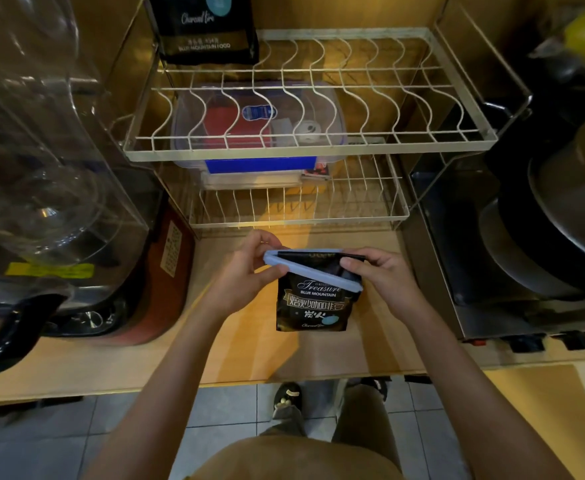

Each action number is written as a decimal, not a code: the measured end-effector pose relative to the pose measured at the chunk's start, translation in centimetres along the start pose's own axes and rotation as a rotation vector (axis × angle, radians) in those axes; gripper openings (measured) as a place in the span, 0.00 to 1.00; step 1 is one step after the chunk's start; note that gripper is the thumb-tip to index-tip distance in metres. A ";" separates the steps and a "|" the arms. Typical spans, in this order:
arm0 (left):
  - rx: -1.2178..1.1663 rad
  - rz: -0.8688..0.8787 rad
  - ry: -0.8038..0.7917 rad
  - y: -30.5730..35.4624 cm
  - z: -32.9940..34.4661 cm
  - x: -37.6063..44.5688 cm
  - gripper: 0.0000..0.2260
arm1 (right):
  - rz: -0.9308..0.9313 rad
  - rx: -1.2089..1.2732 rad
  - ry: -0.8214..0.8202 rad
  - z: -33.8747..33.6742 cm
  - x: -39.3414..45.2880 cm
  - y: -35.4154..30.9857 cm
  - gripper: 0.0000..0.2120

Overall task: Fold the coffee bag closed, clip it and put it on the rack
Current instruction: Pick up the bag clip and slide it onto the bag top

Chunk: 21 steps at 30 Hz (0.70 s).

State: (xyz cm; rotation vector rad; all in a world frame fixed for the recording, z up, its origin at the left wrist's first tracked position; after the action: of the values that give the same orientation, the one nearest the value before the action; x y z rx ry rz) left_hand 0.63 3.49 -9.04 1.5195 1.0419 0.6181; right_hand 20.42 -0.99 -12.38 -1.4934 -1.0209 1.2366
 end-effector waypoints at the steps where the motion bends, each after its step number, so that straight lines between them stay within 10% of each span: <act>1: -0.025 0.004 0.007 -0.1 0.3 0.0 0.12 | 0.009 -0.003 0.002 -0.1 0.0 0.0 0.08; 13: -0.374 0.017 0.147 -1.8 1.3 -1.3 0.11 | -0.140 -0.441 0.133 -0.2 -0.9 -2.8 0.04; 21: -0.380 0.008 0.165 -2.2 1.2 -0.9 0.11 | -0.065 -0.221 -0.153 0.6 -2.0 -2.1 0.16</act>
State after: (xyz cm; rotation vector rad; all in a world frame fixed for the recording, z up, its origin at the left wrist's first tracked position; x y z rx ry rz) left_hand 0.62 2.01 -11.31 1.1550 0.9760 0.9033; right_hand 19.48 -2.34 -9.90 -1.5357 -1.3340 1.2384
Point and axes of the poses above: each hand's wrist, its own x-axis towards the middle knuckle, its own z-axis out of the palm, y = z × x, the point moved 9 cm from there along x, towards the middle knuckle, and after that the axes turned 2 degrees about -x, right-handed, at the moved point
